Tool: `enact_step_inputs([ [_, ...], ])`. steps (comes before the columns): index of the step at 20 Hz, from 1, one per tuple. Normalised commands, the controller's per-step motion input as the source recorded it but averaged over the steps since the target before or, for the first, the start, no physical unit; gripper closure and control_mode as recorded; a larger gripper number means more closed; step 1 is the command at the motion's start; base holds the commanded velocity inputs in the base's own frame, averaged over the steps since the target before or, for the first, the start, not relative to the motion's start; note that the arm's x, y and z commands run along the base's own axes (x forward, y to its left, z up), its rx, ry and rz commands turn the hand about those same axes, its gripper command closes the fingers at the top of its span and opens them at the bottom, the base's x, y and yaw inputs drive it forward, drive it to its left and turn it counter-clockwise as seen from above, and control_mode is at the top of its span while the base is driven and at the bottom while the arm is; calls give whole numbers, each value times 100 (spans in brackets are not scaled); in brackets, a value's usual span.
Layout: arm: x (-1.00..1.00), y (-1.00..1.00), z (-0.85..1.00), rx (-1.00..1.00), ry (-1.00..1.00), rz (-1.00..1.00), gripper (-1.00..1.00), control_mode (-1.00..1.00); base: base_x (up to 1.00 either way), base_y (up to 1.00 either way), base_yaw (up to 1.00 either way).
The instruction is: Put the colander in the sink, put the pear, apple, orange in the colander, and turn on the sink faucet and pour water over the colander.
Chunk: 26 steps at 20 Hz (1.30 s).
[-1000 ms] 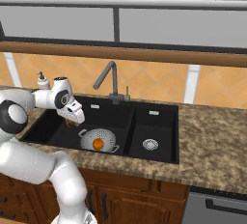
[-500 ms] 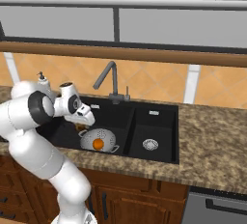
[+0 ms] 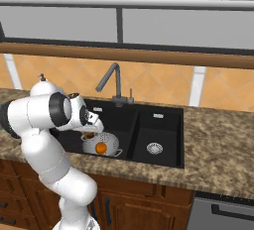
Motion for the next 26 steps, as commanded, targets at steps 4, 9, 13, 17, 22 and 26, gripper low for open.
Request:
enact_step_inputs([
  [4, 0, -1, -25, 0, -17, 12, 100, -100, 0, 0, 0],
  [9, 7, -2, -28, 1, -7, 7, 100, -100, 0, 0, 0],
  [13, 7, -3, -25, 3, -3, 7, 100, -100, 0, 0, 0],
  [17, 14, 0, -13, 7, 0, 4, 100, -100, 0, 0, 0],
  [22, 15, -2, -17, 3, 0, 1, 100, -100, 0, 0, 0],
  [26, 14, -3, -11, 0, 2, 0, -100, -100, 0, 0, 0],
])
